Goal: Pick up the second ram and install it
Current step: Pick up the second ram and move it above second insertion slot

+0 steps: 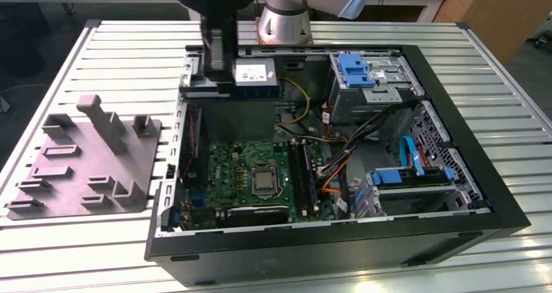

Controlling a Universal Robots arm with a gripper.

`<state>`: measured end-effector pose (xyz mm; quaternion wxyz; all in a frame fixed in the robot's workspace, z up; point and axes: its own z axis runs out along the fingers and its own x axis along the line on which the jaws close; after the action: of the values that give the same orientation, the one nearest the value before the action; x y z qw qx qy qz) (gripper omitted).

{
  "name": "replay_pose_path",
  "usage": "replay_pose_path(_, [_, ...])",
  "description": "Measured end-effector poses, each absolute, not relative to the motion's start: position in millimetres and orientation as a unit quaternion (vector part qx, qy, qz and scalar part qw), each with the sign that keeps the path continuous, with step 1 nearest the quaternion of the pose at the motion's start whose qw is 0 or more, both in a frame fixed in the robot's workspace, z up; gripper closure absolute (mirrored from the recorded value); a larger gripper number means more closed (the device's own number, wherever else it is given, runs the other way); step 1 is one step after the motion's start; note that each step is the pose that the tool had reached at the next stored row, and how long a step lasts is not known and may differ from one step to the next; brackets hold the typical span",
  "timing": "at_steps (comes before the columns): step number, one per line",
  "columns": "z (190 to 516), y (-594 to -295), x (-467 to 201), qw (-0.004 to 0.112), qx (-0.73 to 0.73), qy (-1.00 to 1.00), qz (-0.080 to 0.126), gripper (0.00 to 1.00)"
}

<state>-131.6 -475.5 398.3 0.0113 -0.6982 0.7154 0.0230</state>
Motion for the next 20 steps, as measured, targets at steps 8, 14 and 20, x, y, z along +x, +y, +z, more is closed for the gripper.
replay_pose_path(8, [398.0,-475.5,-97.8,0.011,-0.698,0.715,0.023,0.89])
replay_pose_path(14, [395.6,-475.5,-95.1,0.011,-0.698,0.715,0.023,0.89])
replay_pose_path(20, [387.3,-475.5,-91.3,0.011,-0.698,0.715,0.023,0.89])
